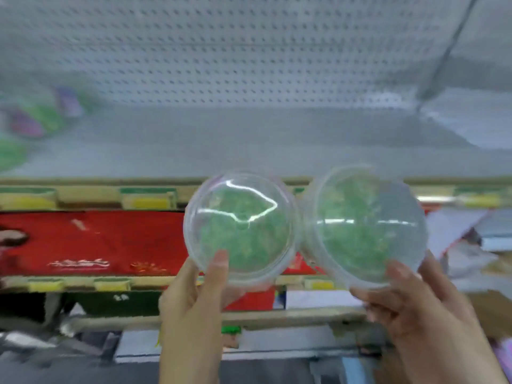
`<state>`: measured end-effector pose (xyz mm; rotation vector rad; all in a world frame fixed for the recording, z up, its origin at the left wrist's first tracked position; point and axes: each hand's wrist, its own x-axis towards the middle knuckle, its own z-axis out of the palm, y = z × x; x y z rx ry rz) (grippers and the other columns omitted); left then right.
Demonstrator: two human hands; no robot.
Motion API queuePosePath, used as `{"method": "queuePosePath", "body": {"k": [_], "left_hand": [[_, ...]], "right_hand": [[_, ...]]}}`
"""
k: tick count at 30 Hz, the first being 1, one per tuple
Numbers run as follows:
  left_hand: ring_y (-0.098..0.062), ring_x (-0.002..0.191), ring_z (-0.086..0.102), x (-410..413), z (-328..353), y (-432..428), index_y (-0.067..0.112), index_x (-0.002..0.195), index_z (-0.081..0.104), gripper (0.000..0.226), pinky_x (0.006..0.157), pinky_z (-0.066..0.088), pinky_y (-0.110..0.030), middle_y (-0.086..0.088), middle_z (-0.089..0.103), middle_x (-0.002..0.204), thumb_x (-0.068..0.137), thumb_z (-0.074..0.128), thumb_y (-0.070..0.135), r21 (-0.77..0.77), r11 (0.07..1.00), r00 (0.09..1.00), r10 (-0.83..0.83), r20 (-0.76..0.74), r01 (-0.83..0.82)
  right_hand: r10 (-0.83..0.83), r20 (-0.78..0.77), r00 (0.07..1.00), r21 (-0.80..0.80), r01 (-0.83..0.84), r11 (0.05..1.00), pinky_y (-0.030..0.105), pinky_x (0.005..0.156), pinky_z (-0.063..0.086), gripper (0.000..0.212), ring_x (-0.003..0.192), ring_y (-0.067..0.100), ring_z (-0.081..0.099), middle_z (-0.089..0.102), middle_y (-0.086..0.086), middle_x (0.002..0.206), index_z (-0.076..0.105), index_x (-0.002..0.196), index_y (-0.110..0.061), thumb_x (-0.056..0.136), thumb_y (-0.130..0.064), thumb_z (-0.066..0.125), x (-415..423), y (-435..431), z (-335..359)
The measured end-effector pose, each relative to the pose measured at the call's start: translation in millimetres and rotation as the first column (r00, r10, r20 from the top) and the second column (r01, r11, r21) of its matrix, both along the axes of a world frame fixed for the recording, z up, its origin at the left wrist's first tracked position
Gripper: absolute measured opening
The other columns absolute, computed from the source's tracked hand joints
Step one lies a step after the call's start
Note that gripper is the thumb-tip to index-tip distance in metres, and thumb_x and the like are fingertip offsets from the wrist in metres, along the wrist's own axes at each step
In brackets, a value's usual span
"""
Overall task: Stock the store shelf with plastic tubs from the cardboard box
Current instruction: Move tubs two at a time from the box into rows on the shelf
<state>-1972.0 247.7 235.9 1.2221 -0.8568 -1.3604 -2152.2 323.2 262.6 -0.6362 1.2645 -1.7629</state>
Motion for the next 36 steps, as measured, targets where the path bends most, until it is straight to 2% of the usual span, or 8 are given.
{"method": "queuePosePath", "body": {"k": [7,14,19,21,25,28,32,36], "left_hand": [[-0.029,0.068,0.071,16,63,-39,0.021,0.091,0.069,0.015,0.069,0.055,-0.036,-0.011,0.073,0.072,0.084,0.057,0.027,-0.193,0.967,0.986,0.168,-0.001,-0.165],[-0.026,0.063,0.071,40,71,-99,0.016,0.092,0.065,0.014,0.065,0.059,-0.029,-0.015,0.071,0.067,0.090,0.053,0.021,-0.157,0.947,0.960,0.280,-0.027,-0.280],[-0.022,0.054,0.068,76,70,-146,0.029,0.084,0.061,0.018,0.060,0.054,-0.027,-0.013,0.064,0.048,0.093,0.049,0.019,-0.179,0.947,0.956,0.283,0.073,-0.266],[-0.021,0.056,0.068,93,71,-169,0.029,0.088,0.063,0.016,0.074,0.052,-0.035,-0.014,0.064,0.048,0.093,0.049,0.022,-0.182,0.957,0.961,0.249,0.119,-0.225],[-0.019,0.060,0.070,129,69,-215,0.032,0.094,0.063,0.016,0.086,0.050,-0.033,-0.015,0.064,0.049,0.093,0.050,0.024,-0.205,0.973,0.972,0.146,0.182,-0.108],[-0.019,0.055,0.068,154,68,-247,0.026,0.102,0.063,0.019,0.058,0.051,-0.012,-0.020,0.063,0.049,0.093,0.049,0.017,-0.211,0.976,0.981,0.088,0.175,-0.050],[-0.018,0.049,0.065,182,62,-281,0.019,0.109,0.064,0.021,0.054,0.054,-0.019,-0.015,0.062,0.046,0.092,0.051,0.019,-0.180,0.984,0.973,0.043,0.228,-0.002],[-0.002,0.054,0.060,203,55,-289,0.035,0.126,0.051,0.039,0.069,0.043,-0.021,0.000,0.063,0.051,0.089,0.052,0.045,-0.310,0.950,0.844,0.155,0.514,0.015]], "right_hand": [[0.142,-0.097,0.985,-0.147,-0.155,0.977,0.017,0.043,0.047,0.040,0.049,0.018,0.066,0.071,0.005,0.067,0.072,0.083,-0.029,0.043,-0.035,0.074,18,-83,42],[0.273,-0.126,0.954,-0.082,-0.284,0.955,0.021,0.044,0.050,0.069,0.053,0.021,0.067,0.066,0.003,0.061,0.063,0.113,-0.018,0.046,-0.033,0.070,38,-156,52],[0.304,-0.127,0.944,-0.008,-0.308,0.952,0.024,0.041,0.047,0.077,0.042,0.021,0.057,0.059,0.018,0.054,0.063,0.110,-0.005,0.042,-0.038,0.079,60,-200,39],[0.263,-0.137,0.955,0.016,-0.263,0.965,0.025,0.039,0.045,0.084,0.039,0.022,0.054,0.057,0.021,0.052,0.066,0.104,-0.004,0.034,-0.046,0.085,73,-217,39],[0.165,-0.143,0.976,0.029,-0.162,0.986,0.026,0.037,0.043,0.051,0.035,0.023,0.048,0.052,0.022,0.049,0.063,0.108,0.000,0.061,-0.018,0.069,98,-248,36],[0.089,-0.128,0.988,0.047,-0.084,0.995,0.026,0.037,0.044,0.034,0.036,0.024,0.048,0.053,0.022,0.049,0.064,0.106,0.001,0.073,-0.010,0.065,123,-269,31],[0.076,-0.115,0.991,0.069,-0.068,0.995,0.029,0.040,0.048,0.060,0.040,0.027,0.056,0.059,0.022,0.054,0.069,0.088,-0.009,0.049,-0.052,0.082,153,-285,27],[-0.082,-0.511,0.856,0.116,0.164,0.980,0.028,0.050,0.054,0.101,0.048,0.023,0.065,0.071,0.004,0.068,0.048,0.131,-0.032,0.045,-0.083,0.062,156,-282,25]]}}
